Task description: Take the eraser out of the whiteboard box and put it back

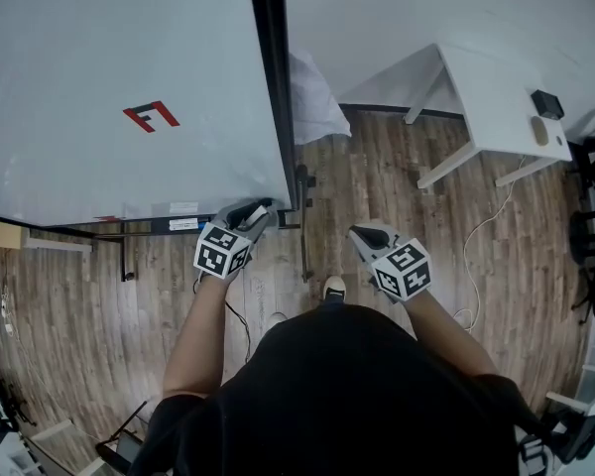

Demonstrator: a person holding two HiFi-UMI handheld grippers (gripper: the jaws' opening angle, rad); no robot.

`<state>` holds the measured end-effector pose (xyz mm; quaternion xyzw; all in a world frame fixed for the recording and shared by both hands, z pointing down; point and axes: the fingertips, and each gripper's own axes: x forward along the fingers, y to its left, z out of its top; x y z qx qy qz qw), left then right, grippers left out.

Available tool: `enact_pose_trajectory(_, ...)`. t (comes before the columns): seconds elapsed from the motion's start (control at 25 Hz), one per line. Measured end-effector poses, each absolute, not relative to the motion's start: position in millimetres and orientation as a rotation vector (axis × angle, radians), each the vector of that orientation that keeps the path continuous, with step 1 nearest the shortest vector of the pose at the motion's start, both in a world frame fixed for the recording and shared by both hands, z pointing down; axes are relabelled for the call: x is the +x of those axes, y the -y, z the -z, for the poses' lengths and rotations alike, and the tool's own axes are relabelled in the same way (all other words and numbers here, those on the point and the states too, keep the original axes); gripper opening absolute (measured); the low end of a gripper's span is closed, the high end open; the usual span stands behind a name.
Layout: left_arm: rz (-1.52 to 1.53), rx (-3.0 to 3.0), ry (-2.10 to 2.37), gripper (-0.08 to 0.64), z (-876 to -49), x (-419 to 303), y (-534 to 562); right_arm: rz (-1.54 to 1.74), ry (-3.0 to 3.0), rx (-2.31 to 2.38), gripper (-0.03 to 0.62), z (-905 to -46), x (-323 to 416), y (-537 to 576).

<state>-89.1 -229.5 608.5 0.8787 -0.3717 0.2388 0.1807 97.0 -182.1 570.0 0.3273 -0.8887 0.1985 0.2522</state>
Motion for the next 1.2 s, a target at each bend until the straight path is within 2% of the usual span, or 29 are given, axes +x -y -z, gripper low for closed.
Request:
enact_pose_trajectory(0.56, -0.661, 2.484, 1.134, 0.153, -577, -125, 205, -0.505, 2.455, 0.861, -0.006, -557, 71, 168)
enact_pose_trajectory(1.2, -0.684, 2.39, 1.198, 0.153, -596, -188, 144, -0.486, 2.464, 0.798, -0.006, -559, 32, 145)
